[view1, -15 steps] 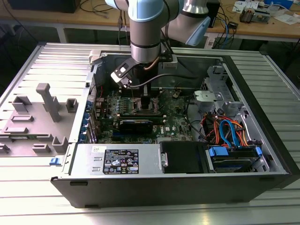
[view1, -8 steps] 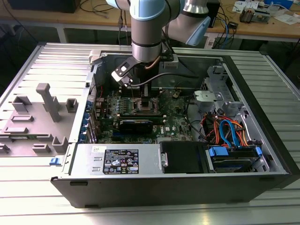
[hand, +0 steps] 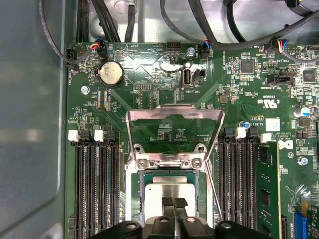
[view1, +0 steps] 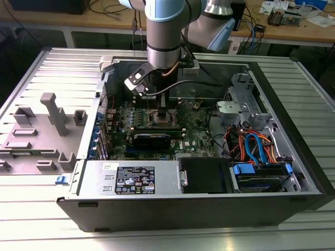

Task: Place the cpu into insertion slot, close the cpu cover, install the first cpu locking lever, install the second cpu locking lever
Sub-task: 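Place the cpu into insertion slot, then close the cpu cover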

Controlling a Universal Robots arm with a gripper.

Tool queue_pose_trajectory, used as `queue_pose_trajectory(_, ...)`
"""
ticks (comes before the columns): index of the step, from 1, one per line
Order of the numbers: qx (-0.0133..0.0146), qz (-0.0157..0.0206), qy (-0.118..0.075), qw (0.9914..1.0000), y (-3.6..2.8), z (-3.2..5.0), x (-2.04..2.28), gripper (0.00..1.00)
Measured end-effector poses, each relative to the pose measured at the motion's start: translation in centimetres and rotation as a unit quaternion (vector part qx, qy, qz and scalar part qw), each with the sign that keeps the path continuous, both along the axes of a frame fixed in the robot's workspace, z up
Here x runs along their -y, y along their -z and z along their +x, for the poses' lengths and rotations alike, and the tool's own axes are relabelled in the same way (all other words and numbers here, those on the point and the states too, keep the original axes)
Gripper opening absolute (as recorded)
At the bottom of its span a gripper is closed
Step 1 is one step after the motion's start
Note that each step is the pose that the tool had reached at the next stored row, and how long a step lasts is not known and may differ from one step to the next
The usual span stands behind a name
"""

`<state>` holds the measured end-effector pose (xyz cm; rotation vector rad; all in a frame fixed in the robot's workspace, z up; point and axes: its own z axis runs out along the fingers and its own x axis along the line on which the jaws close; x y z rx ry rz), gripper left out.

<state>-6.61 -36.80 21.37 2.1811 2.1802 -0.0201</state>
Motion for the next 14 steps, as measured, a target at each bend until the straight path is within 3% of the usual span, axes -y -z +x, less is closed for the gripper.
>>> queue_pose_trajectory(1,0.0,0.0,-0.001,1.0,-0.01,0.0,0.0,0.11)
queue_pose_trajectory(14,-0.0001,-0.0001,-0.005,0.99999,-0.02,0.01,0.0,0.11)
